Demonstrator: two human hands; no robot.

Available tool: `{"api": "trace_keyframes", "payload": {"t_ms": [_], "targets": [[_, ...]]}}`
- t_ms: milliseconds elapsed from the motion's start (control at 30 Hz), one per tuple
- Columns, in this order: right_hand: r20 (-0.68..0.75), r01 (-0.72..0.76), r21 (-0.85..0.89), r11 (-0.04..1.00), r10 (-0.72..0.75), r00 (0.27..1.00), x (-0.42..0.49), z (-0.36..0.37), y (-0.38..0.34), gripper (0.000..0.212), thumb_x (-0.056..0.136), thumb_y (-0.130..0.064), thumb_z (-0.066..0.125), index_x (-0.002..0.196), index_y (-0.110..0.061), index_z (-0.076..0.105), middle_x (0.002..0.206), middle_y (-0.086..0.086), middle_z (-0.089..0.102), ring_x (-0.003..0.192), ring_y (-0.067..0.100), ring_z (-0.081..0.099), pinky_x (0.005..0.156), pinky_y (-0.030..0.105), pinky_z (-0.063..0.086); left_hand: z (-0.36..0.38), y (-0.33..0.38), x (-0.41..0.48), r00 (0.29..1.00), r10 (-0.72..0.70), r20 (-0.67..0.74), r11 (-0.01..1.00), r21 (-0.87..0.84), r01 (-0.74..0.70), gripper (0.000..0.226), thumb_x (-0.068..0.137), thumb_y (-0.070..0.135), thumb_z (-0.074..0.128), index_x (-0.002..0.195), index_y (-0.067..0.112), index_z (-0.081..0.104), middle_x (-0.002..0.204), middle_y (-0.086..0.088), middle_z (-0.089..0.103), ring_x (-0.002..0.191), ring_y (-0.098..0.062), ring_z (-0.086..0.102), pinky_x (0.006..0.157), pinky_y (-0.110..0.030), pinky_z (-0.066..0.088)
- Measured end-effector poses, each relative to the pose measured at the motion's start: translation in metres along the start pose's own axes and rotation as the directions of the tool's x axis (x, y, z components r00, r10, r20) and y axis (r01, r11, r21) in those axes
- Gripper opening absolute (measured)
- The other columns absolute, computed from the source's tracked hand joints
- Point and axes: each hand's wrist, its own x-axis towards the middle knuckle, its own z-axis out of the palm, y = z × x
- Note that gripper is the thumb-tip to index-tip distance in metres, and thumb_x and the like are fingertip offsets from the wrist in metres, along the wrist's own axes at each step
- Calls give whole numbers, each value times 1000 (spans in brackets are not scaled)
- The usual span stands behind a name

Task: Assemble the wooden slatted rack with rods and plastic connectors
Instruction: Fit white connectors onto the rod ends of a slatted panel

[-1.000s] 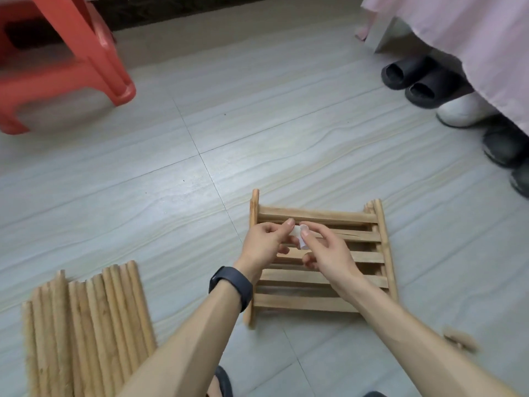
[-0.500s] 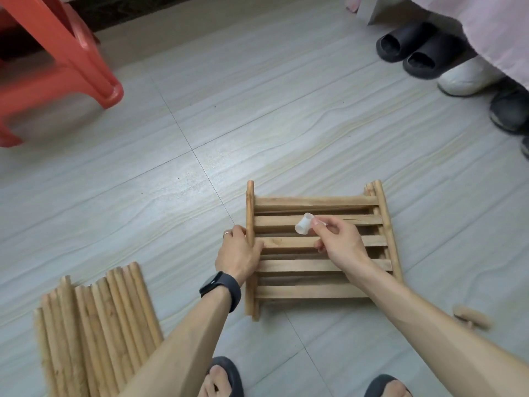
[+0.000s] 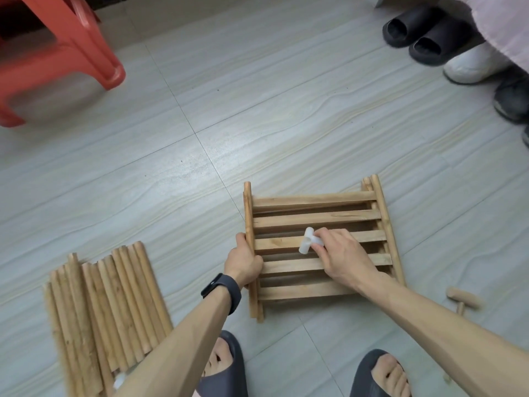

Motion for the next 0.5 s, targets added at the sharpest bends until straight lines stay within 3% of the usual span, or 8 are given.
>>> {"api": "trace_keyframes", "payload": {"t_ms": [100, 167, 233, 300, 367, 500], "targets": [[64, 1, -30, 1000, 1, 998, -15, 3, -5, 21, 104, -37, 45, 117, -22, 53, 107, -4, 65, 99, 21, 53, 80, 34, 42, 5, -17, -14, 993, -55, 107, 998, -27, 58, 50, 95, 17, 55, 135, 20, 26, 106, -8, 58, 92, -30, 66, 70, -47, 63], [88, -8, 19, 1000, 6, 996, -20, 2, -2, 19, 102, -36, 46, 113, -22, 55, 104, -4, 65, 94, 20, 56, 78, 33, 41, 6, -25, -21, 986, -76, 147, 996, -44, 83, 59, 95, 24, 63, 141, 21, 26, 117, -9, 55, 98, -29, 66, 69, -38, 62], [50, -24, 151, 988, 17, 999, -21, -3, 2, 23, 102, -36, 47, 114, -21, 60, 104, -7, 64, 95, 17, 59, 78, 29, 42, 2, -23, -24, 998, -3, 57, 1000, -21, 4, 72, 92, 33, 68, 150, 24, 25, 141, -13, 41, 120, -30, 56, 89, -33, 54], [2, -63, 324, 944, 65, 998, -15, -14, -2, 23, 103, -36, 51, 118, -25, 63, 106, -11, 65, 94, 6, 60, 76, 21, 46, -8, -8, -27, 977, 157, -142, 983, -72, -169, 72, 90, 38, 70, 150, 28, 32, 149, -6, 35, 132, -24, 45, 103, -35, 42], [-11, -76, 463, 883, 92, 996, -5, -26, -13, 19, 101, -33, 58, 119, -30, 65, 105, -15, 67, 94, 1, 61, 75, 15, 50, -21, 14, -28, 933, 279, -226, 929, -184, -322, 54, 91, 40, 69, 141, 37, 49, 139, 7, 49, 125, -10, 50, 103, -32, 44], [33, -71, 666, 742, 66, 997, 25, -40, -38, 16, 97, -29, 67, 110, -37, 70, 100, -12, 72, 87, 4, 69, 80, 21, 55, -36, 45, -26, 914, 402, 53, 847, -400, -350, 30, 94, 39, 69, 124, 42, 67, 111, 11, 74, 100, -3, 69, 84, -23, 51]]}}
